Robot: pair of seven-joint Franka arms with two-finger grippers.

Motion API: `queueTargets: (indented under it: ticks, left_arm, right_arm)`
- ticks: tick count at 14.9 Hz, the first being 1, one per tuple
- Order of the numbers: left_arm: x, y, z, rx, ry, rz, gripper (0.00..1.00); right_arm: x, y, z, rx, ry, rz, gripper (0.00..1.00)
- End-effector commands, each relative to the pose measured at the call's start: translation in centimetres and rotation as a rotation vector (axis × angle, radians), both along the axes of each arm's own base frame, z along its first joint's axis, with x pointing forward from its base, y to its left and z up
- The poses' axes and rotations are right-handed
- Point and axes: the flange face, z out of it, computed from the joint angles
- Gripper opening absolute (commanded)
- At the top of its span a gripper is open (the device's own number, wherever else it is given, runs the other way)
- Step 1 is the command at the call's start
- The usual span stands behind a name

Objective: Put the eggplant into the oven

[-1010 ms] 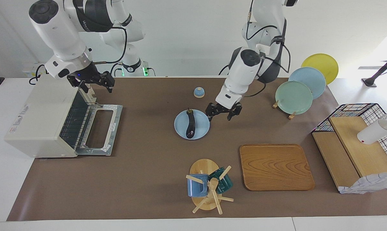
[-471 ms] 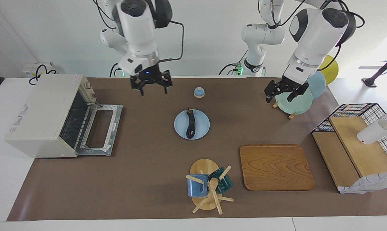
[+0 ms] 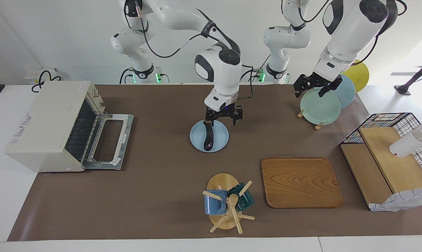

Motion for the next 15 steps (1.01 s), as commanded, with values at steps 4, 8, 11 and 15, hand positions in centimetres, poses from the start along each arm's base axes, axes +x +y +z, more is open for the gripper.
queueTargets:
  ticks: [4, 8, 11, 15]
  left_arm:
    - [0.4, 0.8, 2.4, 0.025, 0.044, -0.007, 1.00]
    - [0.3, 0.7, 1.8, 0.023, 0.045, -0.010, 1.00]
    - [0.2, 1.1, 2.1, 0.022, 0.041, -0.005, 1.00]
    - [0.3, 1.2, 2.2, 0.020, 0.038, -0.004, 1.00]
  right_arm:
    - [-0.9, 1.4, -3.7, 0.000, 0.013, 0.014, 0.64]
    - [-2.0, 0.3, -5.6, 0.000, 0.016, 0.011, 0.60]
    - [-2.2, 0.0, -6.0, 0.004, 0.012, 0.011, 0.60]
    - [-2.4, -0.1, -6.4, 0.011, 0.016, 0.005, 0.55]
